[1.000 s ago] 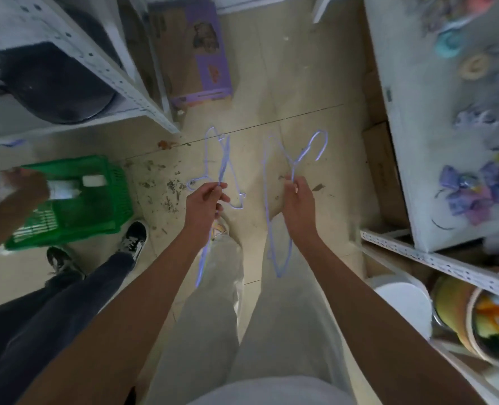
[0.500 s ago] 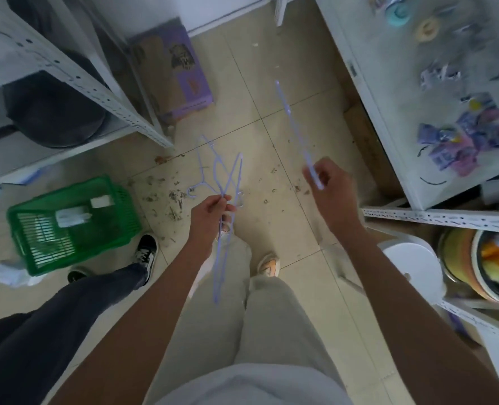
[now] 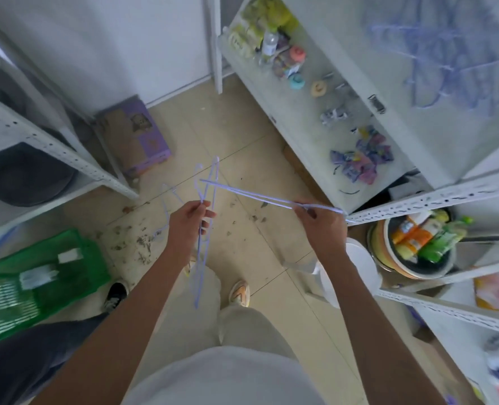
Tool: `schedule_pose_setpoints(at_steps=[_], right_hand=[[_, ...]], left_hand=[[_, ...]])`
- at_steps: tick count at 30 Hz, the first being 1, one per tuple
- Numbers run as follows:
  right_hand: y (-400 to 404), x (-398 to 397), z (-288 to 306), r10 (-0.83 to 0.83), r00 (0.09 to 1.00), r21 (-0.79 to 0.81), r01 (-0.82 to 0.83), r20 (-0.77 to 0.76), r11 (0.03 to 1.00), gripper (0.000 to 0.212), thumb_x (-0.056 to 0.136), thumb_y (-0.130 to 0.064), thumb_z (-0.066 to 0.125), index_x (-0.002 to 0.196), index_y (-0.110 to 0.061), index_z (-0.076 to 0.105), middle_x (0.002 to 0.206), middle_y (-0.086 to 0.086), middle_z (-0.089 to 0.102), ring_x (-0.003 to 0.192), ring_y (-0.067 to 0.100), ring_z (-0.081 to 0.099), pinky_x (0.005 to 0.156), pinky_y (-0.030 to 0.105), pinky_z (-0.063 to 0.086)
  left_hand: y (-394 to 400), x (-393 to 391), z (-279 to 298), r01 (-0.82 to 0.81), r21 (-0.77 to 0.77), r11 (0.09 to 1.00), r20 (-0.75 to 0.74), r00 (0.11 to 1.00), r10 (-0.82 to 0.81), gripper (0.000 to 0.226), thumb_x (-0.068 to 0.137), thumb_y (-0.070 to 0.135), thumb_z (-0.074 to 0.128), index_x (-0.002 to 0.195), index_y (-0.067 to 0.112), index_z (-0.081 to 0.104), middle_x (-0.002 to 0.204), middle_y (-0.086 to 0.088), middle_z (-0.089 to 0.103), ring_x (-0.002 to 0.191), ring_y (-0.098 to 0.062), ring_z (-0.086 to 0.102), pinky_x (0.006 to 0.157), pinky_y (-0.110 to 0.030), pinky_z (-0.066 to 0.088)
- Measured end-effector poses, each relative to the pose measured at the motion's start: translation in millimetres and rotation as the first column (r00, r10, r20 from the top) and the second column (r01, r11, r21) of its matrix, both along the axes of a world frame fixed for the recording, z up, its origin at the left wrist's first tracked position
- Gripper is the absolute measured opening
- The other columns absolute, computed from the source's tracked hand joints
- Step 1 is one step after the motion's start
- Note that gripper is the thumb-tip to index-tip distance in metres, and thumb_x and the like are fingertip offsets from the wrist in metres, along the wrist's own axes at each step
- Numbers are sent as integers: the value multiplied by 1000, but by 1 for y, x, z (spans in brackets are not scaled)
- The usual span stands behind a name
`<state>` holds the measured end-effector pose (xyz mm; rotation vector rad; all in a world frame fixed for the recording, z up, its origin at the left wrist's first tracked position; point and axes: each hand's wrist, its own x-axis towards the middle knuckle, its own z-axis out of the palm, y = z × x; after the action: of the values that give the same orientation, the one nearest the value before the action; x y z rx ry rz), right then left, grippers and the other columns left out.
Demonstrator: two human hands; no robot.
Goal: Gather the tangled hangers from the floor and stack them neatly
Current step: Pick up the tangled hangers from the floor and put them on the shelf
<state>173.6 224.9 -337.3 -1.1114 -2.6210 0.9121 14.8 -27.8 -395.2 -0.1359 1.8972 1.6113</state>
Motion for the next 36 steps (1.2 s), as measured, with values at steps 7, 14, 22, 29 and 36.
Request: schedule_pose_setpoints(at_steps=[7,14,22,29,36], right_hand=[[13,17,0,-174,985,-94,172,-13,981,35,105,-42,48,91,-24,75,75,-7,78,73,15,72,73,32,55],[33,18,11,-623,759,-649,380,-189,659,28,107,-28,47,105,-13,71,93,10,79,70,16,77,62,35,61],[55,6,34,-553,772,-657,243,-314,713,16,98,-17,65,105,-28,74,87,1,78,71,10,71,66,32,58],[58,-4,59,-520,755,-539,264,-401,800,25,96,-21,71,116,-31,61,81,2,76,76,21,71,79,36,57],[66,-24,95,-541,729,-580,244,-418,777,10,98,-15,67,108,-18,66,89,1,80,64,19,69,61,24,57]], left_hand=[[9,8,22,34,-40,999,-65,997,-37,20,104,19,56,100,22,76,85,-2,80,58,-11,59,54,-20,49],[7,-23,68,78,-73,994,-163,983,-89,22,107,16,53,98,21,73,74,9,78,52,-1,58,51,-18,46],[59,-50,111,168,-93,981,-220,958,-185,22,107,17,53,98,26,71,73,13,78,53,3,60,55,-17,48],[122,-60,129,264,-3,964,-181,948,-261,22,105,15,55,95,22,73,68,7,76,49,-4,56,47,-17,43],[175,-76,151,402,114,908,-174,908,-380,21,102,14,58,93,20,76,71,1,78,54,-8,60,47,-17,46]])
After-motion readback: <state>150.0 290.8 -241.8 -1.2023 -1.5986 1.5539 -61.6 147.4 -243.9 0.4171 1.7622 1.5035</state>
